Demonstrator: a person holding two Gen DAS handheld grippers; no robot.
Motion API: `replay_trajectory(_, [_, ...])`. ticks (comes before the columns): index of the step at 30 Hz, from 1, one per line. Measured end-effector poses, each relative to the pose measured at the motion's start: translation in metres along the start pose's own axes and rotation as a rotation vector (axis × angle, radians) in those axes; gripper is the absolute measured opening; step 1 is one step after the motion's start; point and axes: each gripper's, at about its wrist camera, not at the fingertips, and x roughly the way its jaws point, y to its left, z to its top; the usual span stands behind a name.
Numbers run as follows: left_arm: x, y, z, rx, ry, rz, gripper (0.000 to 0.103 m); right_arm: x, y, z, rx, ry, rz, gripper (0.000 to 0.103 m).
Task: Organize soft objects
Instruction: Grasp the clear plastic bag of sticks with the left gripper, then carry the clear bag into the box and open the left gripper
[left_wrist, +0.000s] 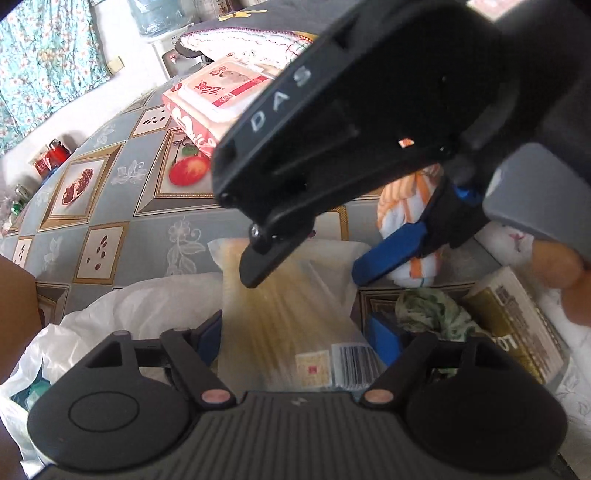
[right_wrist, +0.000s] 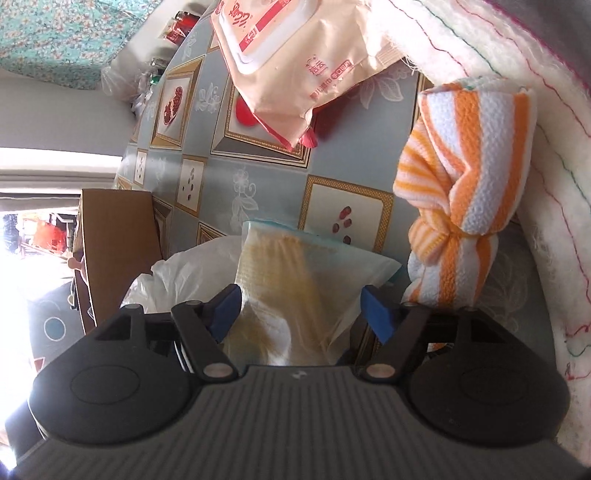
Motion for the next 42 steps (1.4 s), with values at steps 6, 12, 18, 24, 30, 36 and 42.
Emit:
replay_trajectory(6, [-0.007,0.001,0.002,-0.02,-0.004,-0.003,0.05,-0.004,-0.001,-0.001,0.017,-0.024,0.057,0.072])
replay_trajectory(12, [-0.025,0.003,0.002,-0.043,-0.047,-0.006,0.047,-0.023,0.008,-0.005,0.005,-0.062,0.106,0.072])
replay_trajectory(18, [-0.063,0.006,0.003,-0.07,-0.124,0.005,0.046,-0.057,0.031,-0.018,-0.051,-0.123,0.164,0.072])
replay_trajectory(24, [-0.12,0.02,-0.006,-0.112,-0.232,0.032,0.046,-0.093,0.074,-0.038,-0.152,-0.174,0.255,0.072])
replay_trajectory(30, [-0.186,0.052,-0.037,-0.173,-0.335,0.129,0.046,-0.101,0.144,-0.063,-0.295,-0.157,0.361,0.072])
replay_trajectory(36, [-0.236,0.104,-0.087,-0.307,-0.365,0.251,0.046,-0.064,0.236,-0.09,-0.433,-0.051,0.438,0.072])
replay_trajectory(42, [-0.245,0.167,-0.133,-0.458,-0.313,0.333,0.046,0.012,0.312,-0.11,-0.512,0.102,0.404,0.072])
